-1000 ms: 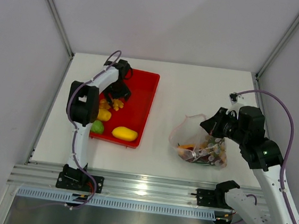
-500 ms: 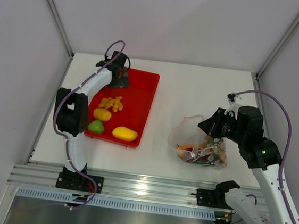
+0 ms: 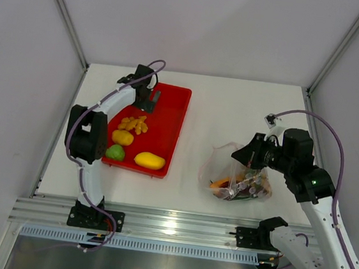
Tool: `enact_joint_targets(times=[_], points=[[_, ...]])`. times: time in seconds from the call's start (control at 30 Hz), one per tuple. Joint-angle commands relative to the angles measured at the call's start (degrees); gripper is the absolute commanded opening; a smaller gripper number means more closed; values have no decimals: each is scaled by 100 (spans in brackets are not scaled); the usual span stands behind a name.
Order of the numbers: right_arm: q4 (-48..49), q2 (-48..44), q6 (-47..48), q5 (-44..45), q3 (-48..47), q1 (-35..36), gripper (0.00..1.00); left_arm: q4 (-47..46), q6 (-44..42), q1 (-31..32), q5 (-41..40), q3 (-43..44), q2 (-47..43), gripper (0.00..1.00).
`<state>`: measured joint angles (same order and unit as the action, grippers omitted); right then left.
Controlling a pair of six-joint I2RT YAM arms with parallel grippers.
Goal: Place the food in the zip-top bag and seal the zipper
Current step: Pick up the fake vegetable from the bin.
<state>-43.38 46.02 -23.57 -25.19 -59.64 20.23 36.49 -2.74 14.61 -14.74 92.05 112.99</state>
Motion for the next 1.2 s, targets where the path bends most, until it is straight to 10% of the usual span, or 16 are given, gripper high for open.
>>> enact_joint_targets(times=[0.0, 1.17], points=[[268, -49, 160, -346, -4, -19, 0, 280, -1079, 86, 288, 69, 101, 100], [409, -339, 11, -505, 154, -19, 0, 2899, -675, 156, 736, 1535, 1480, 89]])
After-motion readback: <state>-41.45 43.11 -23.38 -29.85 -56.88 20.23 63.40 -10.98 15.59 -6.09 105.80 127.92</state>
